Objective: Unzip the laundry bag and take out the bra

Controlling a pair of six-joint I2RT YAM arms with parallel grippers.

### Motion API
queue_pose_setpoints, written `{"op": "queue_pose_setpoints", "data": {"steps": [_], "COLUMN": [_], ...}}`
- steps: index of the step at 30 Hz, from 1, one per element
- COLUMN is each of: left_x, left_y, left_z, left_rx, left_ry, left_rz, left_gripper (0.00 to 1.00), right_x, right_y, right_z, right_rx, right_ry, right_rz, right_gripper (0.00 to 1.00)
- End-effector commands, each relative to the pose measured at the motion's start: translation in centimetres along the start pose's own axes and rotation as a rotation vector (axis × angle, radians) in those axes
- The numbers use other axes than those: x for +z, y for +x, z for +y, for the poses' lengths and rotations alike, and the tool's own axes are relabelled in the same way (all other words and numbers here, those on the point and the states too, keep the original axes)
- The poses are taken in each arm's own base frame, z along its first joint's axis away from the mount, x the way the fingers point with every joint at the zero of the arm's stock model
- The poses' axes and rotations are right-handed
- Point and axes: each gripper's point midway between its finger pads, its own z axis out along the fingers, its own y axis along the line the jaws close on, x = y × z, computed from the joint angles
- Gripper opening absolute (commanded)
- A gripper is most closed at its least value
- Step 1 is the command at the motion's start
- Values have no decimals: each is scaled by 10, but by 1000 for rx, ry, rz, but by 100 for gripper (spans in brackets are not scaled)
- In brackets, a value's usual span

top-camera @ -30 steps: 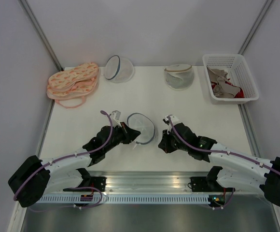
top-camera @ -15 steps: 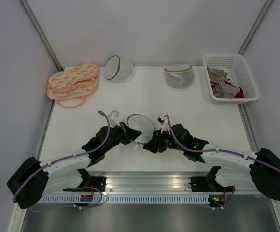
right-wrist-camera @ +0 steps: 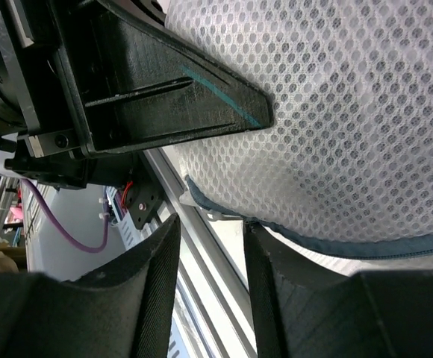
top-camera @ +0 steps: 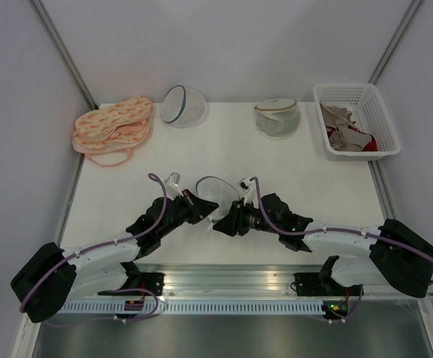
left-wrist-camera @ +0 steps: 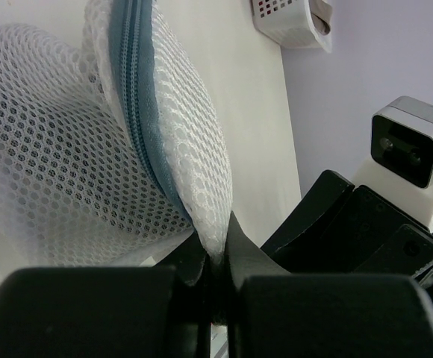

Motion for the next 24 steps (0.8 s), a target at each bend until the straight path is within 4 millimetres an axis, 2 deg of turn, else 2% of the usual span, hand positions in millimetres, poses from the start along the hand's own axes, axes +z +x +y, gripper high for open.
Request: {"op": "queue_pose_setpoints", "data": {"steps": [1,2,6,8,11,15,22,24], "left_x": [-2,-2,-4,-4,-6,-6,-9,-9], "left_y": [-1,-2,1,1,2,3,1,0], "left_z": [-14,-15,-15,-16,-13,-12,-11,-10], "left_rx": [-54,-55,-52,-55,-58,-61,-54,-45], "left_ry": [60,65,69,73,69,67,61,58], "left_rz": [-3,-3,10,12,11,11,2,-5], "left_gripper": [2,2,2,2,2,2,2,2], "right_x": [5,5,2,-1,-6,-10,-18,-21], "right_y": [-22,-23,-29,-30,-31,-30,-21,-14], "right_z": [13,12,3,-1,-5,-9,-17,-25], "right_rx": [-9,-15,-33,-40,-49,-50,-52,-55], "right_ry": [-41,-33,27,51,78,98,129,167], "right_rz": [-92,-98,-130,-140,-148,-153,-127,-97], "right_gripper": [44,42,24,22,14,0,0,0]}}
